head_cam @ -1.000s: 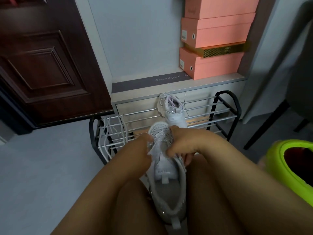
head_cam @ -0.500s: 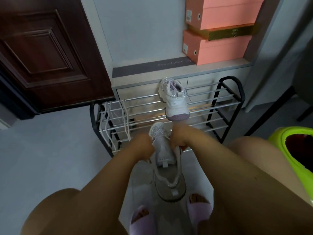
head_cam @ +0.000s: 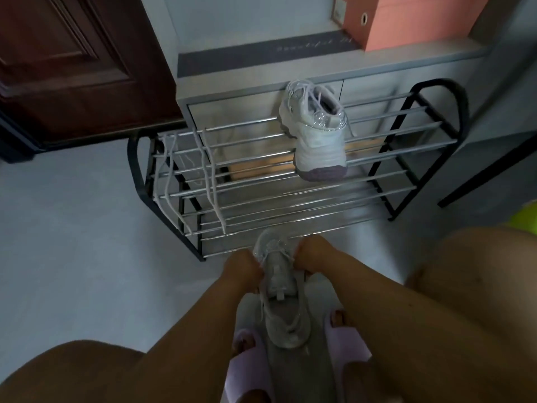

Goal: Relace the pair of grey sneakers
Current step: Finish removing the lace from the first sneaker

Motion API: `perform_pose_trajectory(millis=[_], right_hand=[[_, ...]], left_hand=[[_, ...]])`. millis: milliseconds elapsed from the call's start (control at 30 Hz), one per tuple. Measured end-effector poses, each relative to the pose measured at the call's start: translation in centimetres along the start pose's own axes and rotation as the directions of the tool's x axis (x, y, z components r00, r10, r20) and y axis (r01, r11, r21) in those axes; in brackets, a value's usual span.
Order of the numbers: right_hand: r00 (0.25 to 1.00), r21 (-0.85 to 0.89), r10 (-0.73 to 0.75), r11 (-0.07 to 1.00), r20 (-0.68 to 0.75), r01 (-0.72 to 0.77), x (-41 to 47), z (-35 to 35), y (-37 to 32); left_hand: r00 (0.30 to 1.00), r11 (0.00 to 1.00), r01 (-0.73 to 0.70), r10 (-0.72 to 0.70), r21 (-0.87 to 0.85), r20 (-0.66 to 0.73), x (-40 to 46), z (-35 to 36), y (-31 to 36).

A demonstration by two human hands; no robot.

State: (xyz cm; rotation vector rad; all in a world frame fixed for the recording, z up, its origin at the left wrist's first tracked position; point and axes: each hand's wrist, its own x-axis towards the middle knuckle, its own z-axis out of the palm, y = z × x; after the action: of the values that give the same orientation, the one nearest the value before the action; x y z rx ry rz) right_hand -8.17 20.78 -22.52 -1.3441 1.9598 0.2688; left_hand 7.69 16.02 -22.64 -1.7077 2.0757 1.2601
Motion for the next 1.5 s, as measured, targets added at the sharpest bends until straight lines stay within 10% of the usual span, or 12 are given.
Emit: perform_pose_trajectory(millis=[333,1267,1500], right_hand=[[0.999,0.081,0.019,0.997,0.033,-0.022,4.3,3.8,0.8],[0.995,0.259,0.069,0.964,-0.066,-0.05,6.0,6.3,0.3],[0.846,0.531,0.178,0.836,-0.502,0.139,1.9,3.4,-0.9]], left_hand=[[0.99,0.974,0.135,-0.129,-0.182,0.05,4.4,3.4,-3.2],[0.983,0.988,0.155,-0.154,-0.003,0.103,6.2,5.0,-3.7],[1.0,1.0,0.011,-0.011,-0.009,-0.008,3.8,2.6,0.7]])
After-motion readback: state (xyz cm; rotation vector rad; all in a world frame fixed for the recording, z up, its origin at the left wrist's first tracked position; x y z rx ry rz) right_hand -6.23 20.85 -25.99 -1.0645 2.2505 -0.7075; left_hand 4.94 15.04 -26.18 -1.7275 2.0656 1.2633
